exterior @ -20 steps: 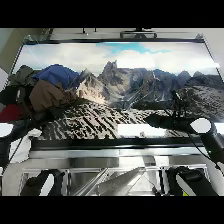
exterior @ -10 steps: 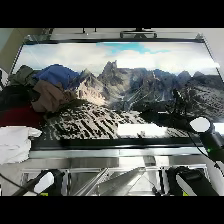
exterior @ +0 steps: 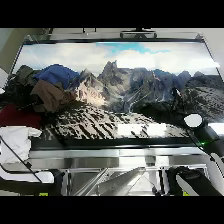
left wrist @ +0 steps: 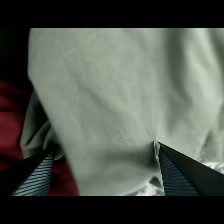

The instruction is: Fold the shirts.

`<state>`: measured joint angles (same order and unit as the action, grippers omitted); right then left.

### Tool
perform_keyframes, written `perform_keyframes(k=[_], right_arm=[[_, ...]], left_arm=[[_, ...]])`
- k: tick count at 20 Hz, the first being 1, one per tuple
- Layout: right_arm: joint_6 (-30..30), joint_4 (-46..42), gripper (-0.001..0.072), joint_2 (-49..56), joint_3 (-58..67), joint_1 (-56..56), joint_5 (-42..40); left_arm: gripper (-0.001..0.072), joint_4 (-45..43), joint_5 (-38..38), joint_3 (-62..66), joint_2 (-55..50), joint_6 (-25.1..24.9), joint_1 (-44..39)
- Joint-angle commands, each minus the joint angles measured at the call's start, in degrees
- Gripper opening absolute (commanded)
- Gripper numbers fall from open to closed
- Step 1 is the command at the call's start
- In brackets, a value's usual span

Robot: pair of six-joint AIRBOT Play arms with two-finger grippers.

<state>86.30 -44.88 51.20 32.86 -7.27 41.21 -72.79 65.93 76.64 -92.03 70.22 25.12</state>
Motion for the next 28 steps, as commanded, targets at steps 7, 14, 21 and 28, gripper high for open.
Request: perform_keyframes(k=[7, 14, 21, 28], right_arm=[[0.0, 0.6, 0.0692, 0.9, 0.0, 0.0, 4.3], [-8.0, 0.5, 0.0018, -0.4, 8.7, 0.5, 12.3], [-10.1, -0.5, 0.0032, -1.8, 17.8, 9.3, 18.4], [-10.0, -12.4, 0.0521, 1.6, 17.7, 12.2, 19.1]], left_arm=[[0.0016, 16.2, 21.3, 21.5, -6.5, 0.7, -9.7], [0.0019, 35.0, 20.2, 33.3, -3.5, 1.2, -30.0], [0.0501, 28.6, 15.8, 31.3, -6.1, 1.2, -47.5], [0.0713, 20.0, 19.5, 32.5, -7.4, 3.9, -41.7]])
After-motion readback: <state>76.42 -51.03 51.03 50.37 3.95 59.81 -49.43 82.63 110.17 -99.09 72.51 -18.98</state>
